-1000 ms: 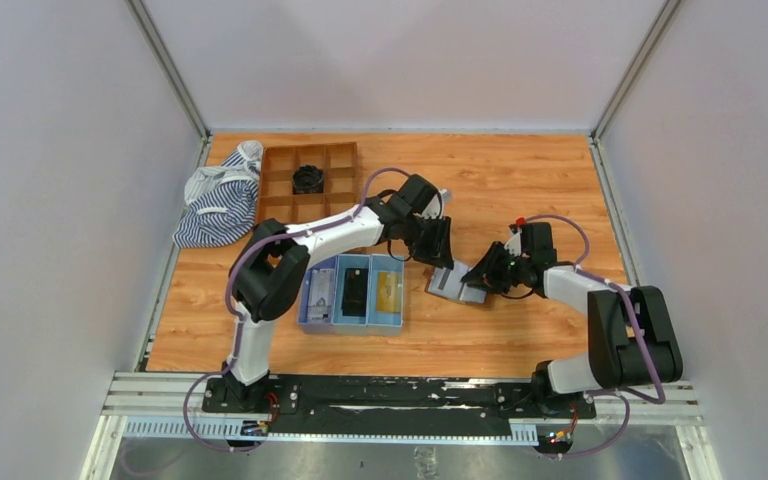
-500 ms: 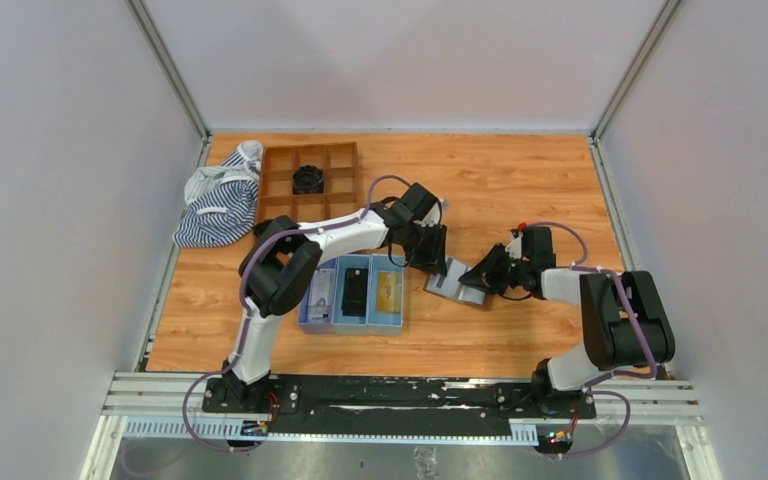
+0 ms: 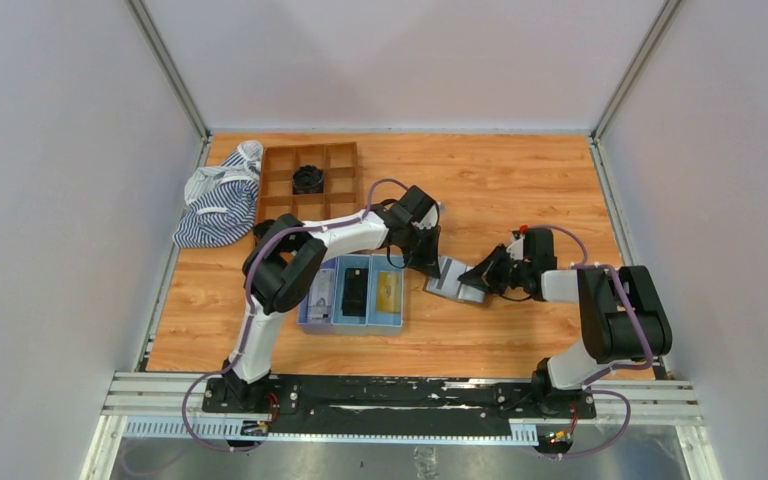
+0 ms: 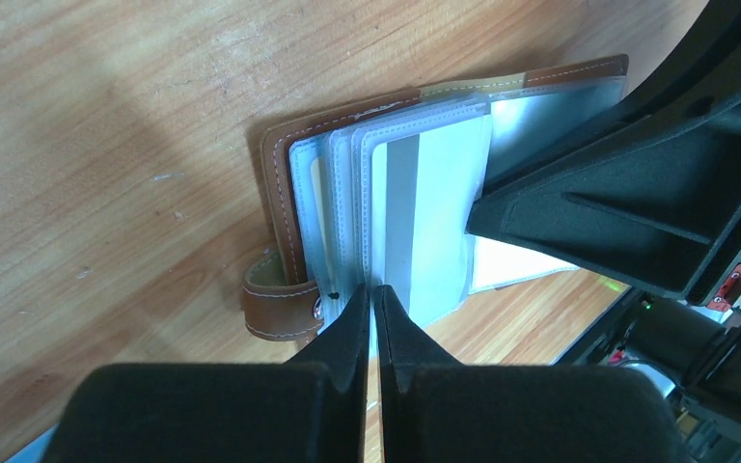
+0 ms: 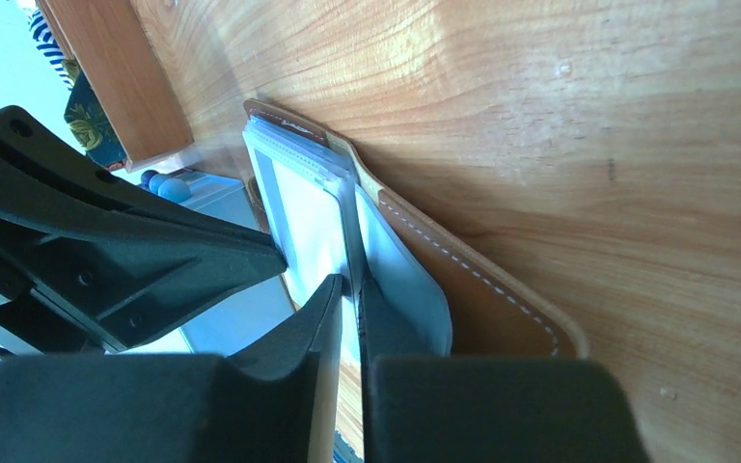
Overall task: Take the credit cards out of the card holder
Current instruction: Remove the credit card from the card holder.
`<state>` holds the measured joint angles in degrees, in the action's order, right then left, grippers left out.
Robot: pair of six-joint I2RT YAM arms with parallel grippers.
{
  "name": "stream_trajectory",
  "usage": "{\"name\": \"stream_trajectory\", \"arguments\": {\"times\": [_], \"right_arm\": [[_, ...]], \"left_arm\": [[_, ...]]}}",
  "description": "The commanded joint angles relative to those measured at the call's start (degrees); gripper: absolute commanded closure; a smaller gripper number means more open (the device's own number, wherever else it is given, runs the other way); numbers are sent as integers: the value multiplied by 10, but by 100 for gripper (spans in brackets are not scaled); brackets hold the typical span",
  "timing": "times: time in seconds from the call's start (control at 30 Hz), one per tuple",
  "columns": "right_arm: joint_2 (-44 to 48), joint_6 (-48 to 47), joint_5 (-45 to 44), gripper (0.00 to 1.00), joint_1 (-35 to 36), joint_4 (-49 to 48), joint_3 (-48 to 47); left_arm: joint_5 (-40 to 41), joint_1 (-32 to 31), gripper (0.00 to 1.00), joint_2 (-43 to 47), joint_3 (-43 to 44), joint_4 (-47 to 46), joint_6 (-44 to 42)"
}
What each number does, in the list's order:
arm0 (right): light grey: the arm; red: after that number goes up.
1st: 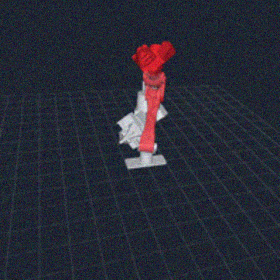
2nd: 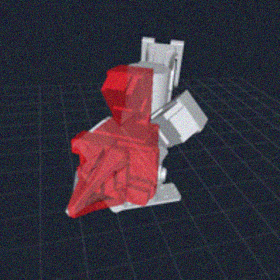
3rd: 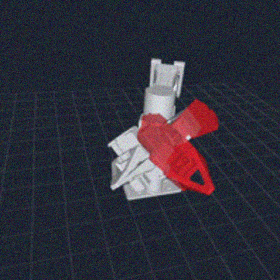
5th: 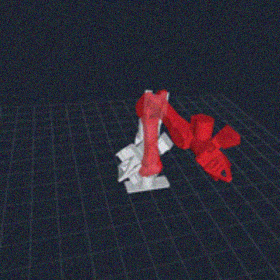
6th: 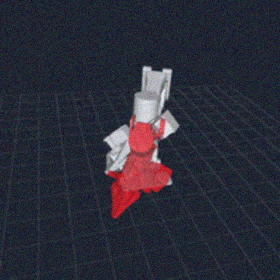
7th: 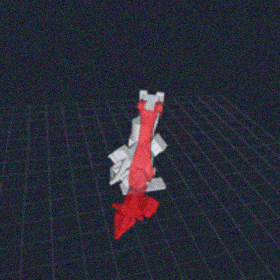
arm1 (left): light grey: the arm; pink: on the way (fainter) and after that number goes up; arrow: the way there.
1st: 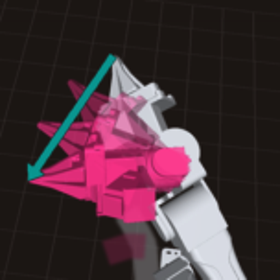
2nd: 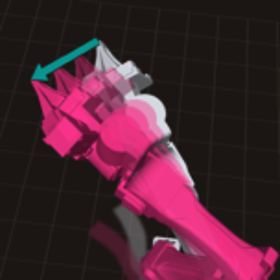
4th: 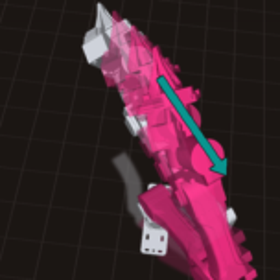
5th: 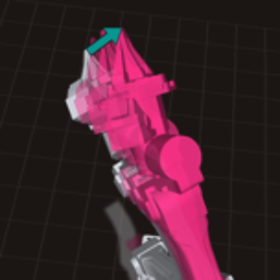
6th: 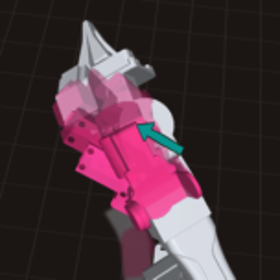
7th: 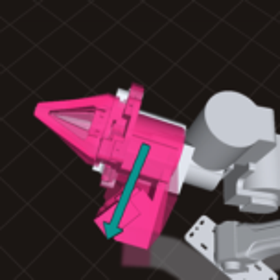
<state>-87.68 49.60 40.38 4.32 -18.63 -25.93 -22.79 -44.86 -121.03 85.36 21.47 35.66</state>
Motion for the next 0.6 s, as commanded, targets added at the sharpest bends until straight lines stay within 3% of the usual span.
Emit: {"name": "stream_trajectory", "arguments": {"times": [0.0, 0.1, 0.3, 0.57], "right_arm": [[-3, 1, -4, 93, -4, -11, 13], [8, 2, 0, 100, -14, -11, 25], [42, 2, 22, 100, -57, -22, 54], [78, -6, 25, 100, -64, -6, 63]], "left_arm": [[-6, -8, 100, -27, -19, -16, 3], [10, -7, 100, -24, -26, -12, 9], [12, -2, 100, -23, -42, -19, 19], [13, 0, 100, -22, -46, -22, 23]]}}
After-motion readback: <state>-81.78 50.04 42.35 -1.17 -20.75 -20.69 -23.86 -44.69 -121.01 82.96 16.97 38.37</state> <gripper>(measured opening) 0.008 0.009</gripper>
